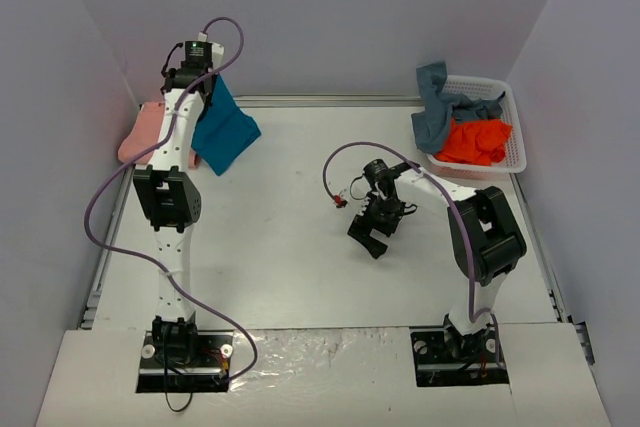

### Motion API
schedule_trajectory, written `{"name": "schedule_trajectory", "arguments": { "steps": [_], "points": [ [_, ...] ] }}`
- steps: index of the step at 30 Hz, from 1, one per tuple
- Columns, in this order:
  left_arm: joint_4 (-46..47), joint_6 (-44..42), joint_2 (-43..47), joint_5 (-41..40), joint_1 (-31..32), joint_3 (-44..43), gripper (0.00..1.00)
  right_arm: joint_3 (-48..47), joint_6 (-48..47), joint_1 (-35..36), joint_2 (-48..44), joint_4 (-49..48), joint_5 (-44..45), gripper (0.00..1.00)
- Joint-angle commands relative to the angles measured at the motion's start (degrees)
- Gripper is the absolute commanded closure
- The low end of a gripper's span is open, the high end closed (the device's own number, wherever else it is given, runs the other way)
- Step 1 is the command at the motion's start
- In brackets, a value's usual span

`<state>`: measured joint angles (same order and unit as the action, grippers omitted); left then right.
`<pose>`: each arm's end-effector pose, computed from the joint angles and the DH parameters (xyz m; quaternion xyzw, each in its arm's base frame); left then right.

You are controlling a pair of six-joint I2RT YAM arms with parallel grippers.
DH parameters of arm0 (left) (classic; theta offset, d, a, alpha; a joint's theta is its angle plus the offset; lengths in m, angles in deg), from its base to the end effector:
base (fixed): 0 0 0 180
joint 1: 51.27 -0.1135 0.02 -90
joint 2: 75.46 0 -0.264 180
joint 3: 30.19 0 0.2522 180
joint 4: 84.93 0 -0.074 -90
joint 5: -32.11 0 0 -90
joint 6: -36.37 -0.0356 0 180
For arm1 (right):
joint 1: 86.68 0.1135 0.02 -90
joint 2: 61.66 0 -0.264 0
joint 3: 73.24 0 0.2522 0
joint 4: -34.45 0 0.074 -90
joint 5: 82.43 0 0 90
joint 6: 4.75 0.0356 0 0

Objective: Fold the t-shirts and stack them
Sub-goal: Put the neatly folded tshirt into the corner of the board with the left arm

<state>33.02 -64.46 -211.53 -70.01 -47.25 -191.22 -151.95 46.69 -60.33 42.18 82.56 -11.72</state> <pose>0.5248 -0.0294 0.3375 0.0684 0.8889 0.1207 0.4366 0.3017 0.1626 0.1597 -0.5440 0.8099 0.1495 0.1605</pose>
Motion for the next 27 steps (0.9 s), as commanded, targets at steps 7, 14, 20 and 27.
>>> {"name": "schedule_trajectory", "arguments": {
  "steps": [7, 14, 20, 27],
  "points": [
    [4.17, 1.34, 5.38, -1.33, -2.51, -4.26, 0.98, 2.11, 0.16, -0.07, 6.12, 1.42, 2.85, 0.00],
    [4.26, 1.69, 6.52, -0.27, -3.75, -4.17, 0.98, 2.11, 0.33, -0.07, 7.17, 1.42, 3.73, 0.00],
    [4.35, 0.64, 6.78, -0.45, -3.75, -4.61, 0.98, 2.11, 0.42, -0.07, 7.88, 1.42, 4.52, 0.00],
    [4.17, -0.24, 6.61, -0.63, -3.75, -5.75, 0.98, 2.28, 0.60, -0.07, 8.67, 1.34, 5.23, 0.00]
  ]
}}
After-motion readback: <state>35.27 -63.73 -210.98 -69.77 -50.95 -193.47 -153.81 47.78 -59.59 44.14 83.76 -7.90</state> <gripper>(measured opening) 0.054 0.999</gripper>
